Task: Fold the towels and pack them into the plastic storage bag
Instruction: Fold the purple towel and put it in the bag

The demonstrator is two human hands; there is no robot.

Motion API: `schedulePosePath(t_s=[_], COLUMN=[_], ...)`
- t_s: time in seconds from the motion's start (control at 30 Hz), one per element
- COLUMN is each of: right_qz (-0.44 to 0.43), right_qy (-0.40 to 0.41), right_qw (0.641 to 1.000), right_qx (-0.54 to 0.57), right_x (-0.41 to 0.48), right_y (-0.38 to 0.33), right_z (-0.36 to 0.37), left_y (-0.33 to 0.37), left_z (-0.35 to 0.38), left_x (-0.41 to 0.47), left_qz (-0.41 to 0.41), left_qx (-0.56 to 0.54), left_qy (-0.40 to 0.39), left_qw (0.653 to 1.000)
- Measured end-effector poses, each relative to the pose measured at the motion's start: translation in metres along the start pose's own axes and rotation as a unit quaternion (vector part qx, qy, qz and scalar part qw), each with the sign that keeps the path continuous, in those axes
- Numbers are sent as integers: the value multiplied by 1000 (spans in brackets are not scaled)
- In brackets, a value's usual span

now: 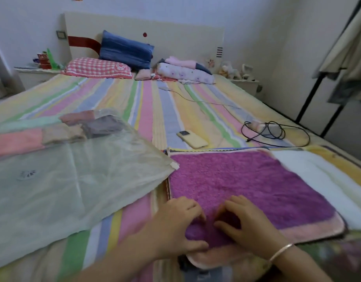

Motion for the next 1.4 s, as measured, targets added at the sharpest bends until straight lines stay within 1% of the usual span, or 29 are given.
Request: schedulePosePath(t_s=[0.07,0.17,0.3,0.4,0.47,0.53,0.6,0.63,0.67,0.73,0.8,0.87,0.9,0.97,1.03,1.07,1.13,1.2,1.23,1.27,1.33,1.37,1.4], right_qz=[-19,-39,-31,-19,32,133,260,310,339,368,373,380,377,370,378,382,391,401,411,411,407,381,343], right_qy=[-13,-16,59,99,118,116,92,78,78,116,179,206,206,186,161,165,197,229,240,242,216,208,198], right_qw=[1000,999,998,992,983,971,945,930,920,914,910,890,879,862,845,834,795,742,731,753,842,878,905], right_qx=[16,-12,-21,-78,-138,-162,-177,-181,-180,-123,-8,143,206,291,343,363,420,486,489,453,279,203,154], right_x=[-10,-18,-19,-21,-27,-39,-56,-65,-74,-87,-99,-104,-103,-101,-100,-98,-97,-95,-94,-92,-83,-77,-69], right_y=[-2,-9,-13,-11,0,17,33,41,48,61,78,100,112,126,133,136,139,141,142,139,125,111,96], right_z=[2,8,3,-7,-16,-27,-40,-43,-45,-53,-60,-59,-57,-53,-48,-49,-50,-51,-52,-58,-72,-77,-76], left_y=[1,4,-4,-10,-12,-13,-13,-13,-13,-14,-12,-10,-8,-5,-4,-3,-3,-4,-4,-4,-7,-10,-13], left_z=[4,0,-5,-4,-3,-2,0,1,2,5,6,8,9,10,11,12,13,13,11,9,2,-2,-6], left_x=[-1,-3,-11,-17,-20,-21,-23,-24,-25,-27,-29,-29,-29,-30,-31,-32,-32,-33,-32,-32,-31,-30,-30], left_qz=[3,17,-3,-29,-51,-70,-86,-92,-97,-107,-111,-112,-113,-113,-112,-112,-108,-102,-100,-101,-114,-124,-134], left_qx=[22,35,-16,-53,-78,-101,-120,-126,-132,-144,-146,-143,-142,-139,-138,-139,-139,-151,-162,-167,-162,-156,-151], left_qy=[-8,-9,6,40,67,83,92,97,102,111,115,114,112,108,99,94,88,84,86,93,124,142,157], left_qw=[1000,999,1000,997,993,989,985,983,981,977,976,977,977,978,979,979,980,980,978,976,972,970,967])
Point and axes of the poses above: each hand's wrist, its own x-axis towards the middle knuckle, its own z-axis out of the palm, y = z × x, the point moved 6 cm from there along x, towards the middle knuckle, and after that the axes turned 11 degrees about -y, right-handed, at the moved point
